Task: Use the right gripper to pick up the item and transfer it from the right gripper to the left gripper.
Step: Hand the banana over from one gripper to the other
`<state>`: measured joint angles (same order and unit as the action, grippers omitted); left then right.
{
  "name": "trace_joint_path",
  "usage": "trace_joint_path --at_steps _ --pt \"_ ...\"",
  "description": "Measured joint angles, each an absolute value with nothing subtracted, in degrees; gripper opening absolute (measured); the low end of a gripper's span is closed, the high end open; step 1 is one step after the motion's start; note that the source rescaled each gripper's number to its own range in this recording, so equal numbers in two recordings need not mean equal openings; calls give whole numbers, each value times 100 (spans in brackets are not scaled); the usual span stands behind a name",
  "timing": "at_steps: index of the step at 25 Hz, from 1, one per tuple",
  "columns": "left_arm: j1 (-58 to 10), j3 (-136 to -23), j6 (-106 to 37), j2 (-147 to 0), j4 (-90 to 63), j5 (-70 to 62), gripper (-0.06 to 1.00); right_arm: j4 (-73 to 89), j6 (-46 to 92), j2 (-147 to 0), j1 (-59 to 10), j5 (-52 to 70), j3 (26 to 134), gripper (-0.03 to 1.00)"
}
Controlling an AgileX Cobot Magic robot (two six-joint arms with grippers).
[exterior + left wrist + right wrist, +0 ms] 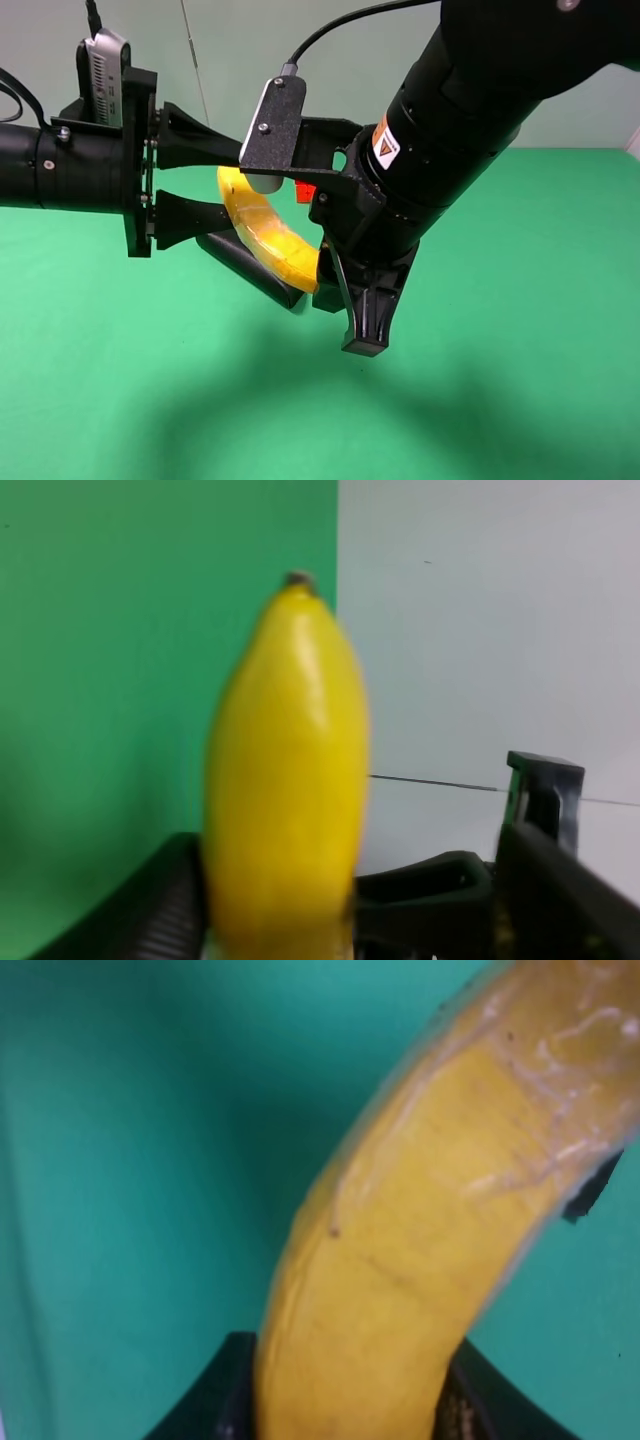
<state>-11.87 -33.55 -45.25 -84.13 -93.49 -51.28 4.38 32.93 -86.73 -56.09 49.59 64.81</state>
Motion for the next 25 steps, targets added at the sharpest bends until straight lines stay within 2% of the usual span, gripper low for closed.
trace_joint_path --at_steps 4,16,17,19,25 --pt "-1187 -3355 -4552 -8413 -9345 -4955 24 475 3293 -8673 -5609 4959 6481 0" --pt "-1187 -3355 -4768 -8413 -9345 -4901 20 550 3293 -8673 -5611 4959 6481 0" --pt "-1187 -3355 -4774 -8413 -9345 -4884 16 550 3293 -8673 -5617 4959 6481 0" --pt "-1187 -3355 -4792 -8413 -9307 -4834 0 507 3278 -8673 -5696 4959 6481 0" --pt "-1187 -3355 -4855 -8413 -9212 -4873 0 398 3184 -8673 -5878 5004 6481 0"
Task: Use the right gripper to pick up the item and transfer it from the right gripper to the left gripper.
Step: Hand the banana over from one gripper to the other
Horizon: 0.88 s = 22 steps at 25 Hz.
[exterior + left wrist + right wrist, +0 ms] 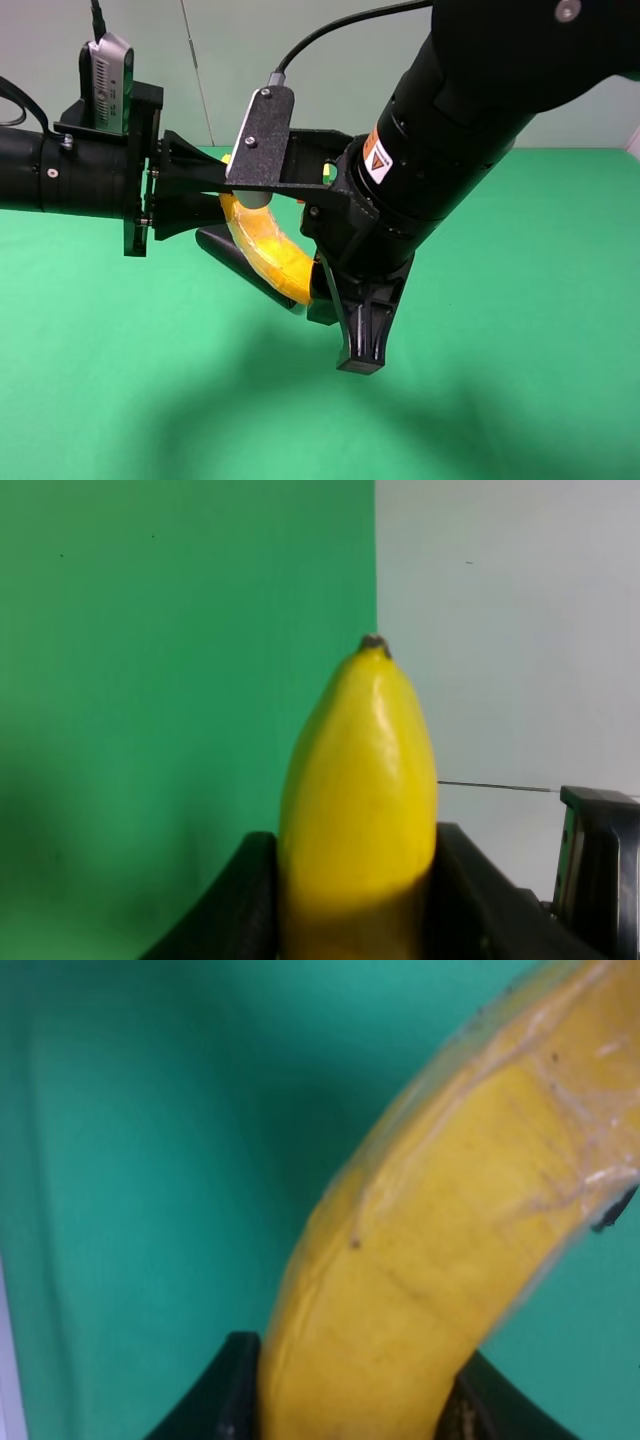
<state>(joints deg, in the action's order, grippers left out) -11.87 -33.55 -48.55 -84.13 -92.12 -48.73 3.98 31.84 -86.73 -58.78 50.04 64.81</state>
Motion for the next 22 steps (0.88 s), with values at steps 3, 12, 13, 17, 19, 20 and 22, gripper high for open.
trace_joint_path --at_steps 3,12,13,17,19,20,22 --pt "-1187 -3355 -4859 -8413 -9212 -4886 0 380 3184 -8673 -5878 5004 6481 0" --pt "-1187 -3355 -4886 -8413 -9288 -4869 0 447 2941 -8673 -5898 4808 6481 33" --pt "-1187 -3355 -4886 -8413 -9326 -4876 0 495 2840 -8673 -5935 4708 6481 60" --pt "-1187 -3355 -4886 -8413 -9358 -4894 0 420 2651 -8673 -5946 4654 6481 94" --pt "-1187 -3355 -4886 -8413 -9358 -4914 0 332 2622 -8673 -5946 4663 6481 98" --pt "-1187 -3355 -4886 -8413 -9358 -4914 0 293 2613 -8673 -5946 4663 6481 98" --pt "-1187 -3355 -4886 -8413 -9365 -4914 0 199 2571 -8627 -5946 4678 6481 99"
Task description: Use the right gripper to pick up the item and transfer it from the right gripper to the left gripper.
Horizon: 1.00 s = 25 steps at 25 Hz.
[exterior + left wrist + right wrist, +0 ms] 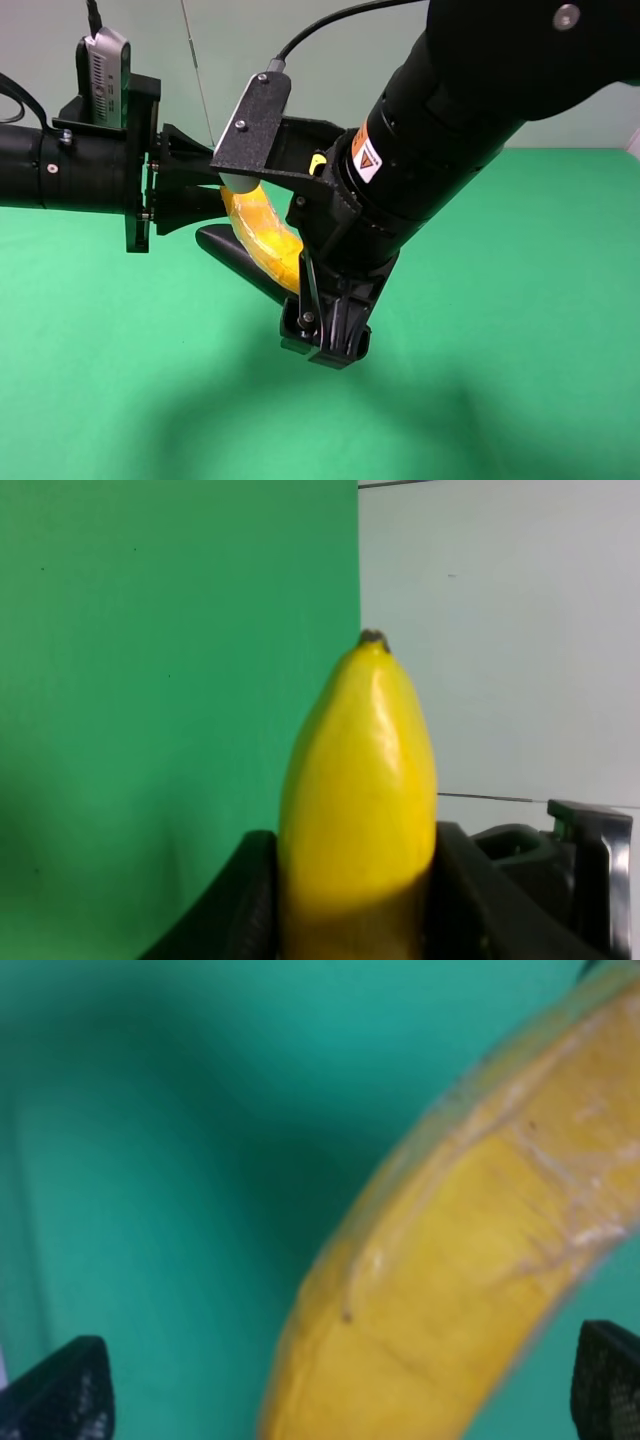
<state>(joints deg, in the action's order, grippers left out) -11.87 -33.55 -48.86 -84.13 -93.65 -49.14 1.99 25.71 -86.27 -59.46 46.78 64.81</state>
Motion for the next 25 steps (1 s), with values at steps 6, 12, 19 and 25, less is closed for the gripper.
trace_joint_path --at_steps 6,12,19,25 --pt "-1187 -3355 -4886 -8413 -9372 -4914 0 -304 2160 -7952 -5862 4807 6481 100" --pt "-1187 -3355 -4886 -8413 -9372 -4914 0 -435 1963 -7179 -5222 5323 6481 100" --pt "-1187 -3355 -4891 -8413 -9374 -4914 0 -455 1766 -6512 -4022 5792 6481 100" --pt "-1187 -3355 -4902 -8413 -9379 -4930 0 -460 1619 -5799 -3198 6083 6297 100"
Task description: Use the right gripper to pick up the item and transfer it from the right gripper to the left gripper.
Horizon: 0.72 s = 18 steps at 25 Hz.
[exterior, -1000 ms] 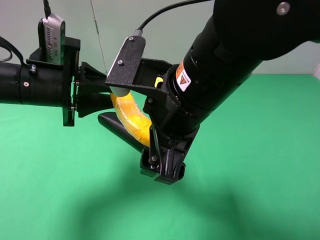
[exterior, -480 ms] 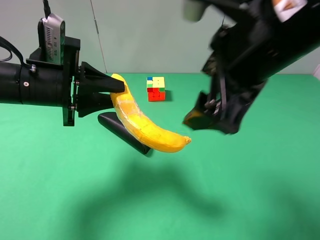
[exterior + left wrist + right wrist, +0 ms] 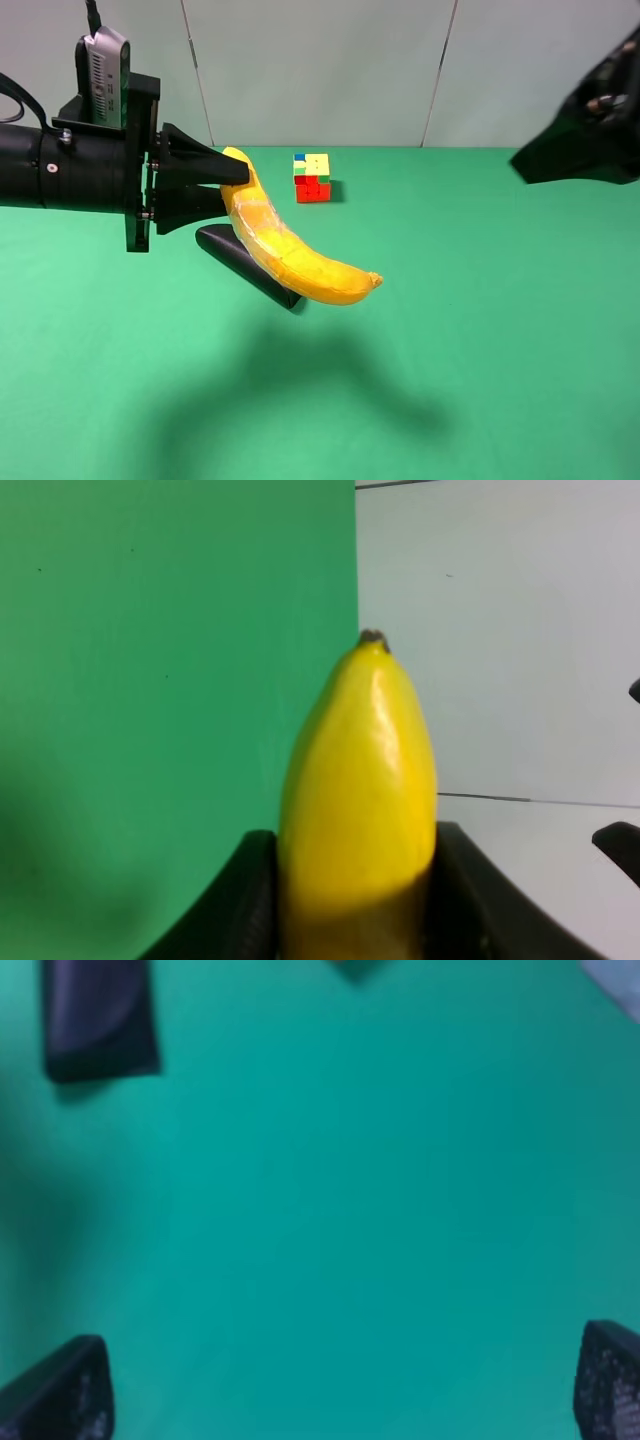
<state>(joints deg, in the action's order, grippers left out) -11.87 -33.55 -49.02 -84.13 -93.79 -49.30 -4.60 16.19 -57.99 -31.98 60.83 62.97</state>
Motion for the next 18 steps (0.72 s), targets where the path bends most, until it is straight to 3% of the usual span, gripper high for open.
trace_joint_path --at_steps 5,18 --pt "-1187 -3355 -5016 -8413 -9379 -4956 0 -490 1336 -4819 -2811 6166 5411 100" --pt "-1187 -3355 -5246 -8413 -9379 -5004 0 -943 -302 -1784 -2800 6354 3910 100"
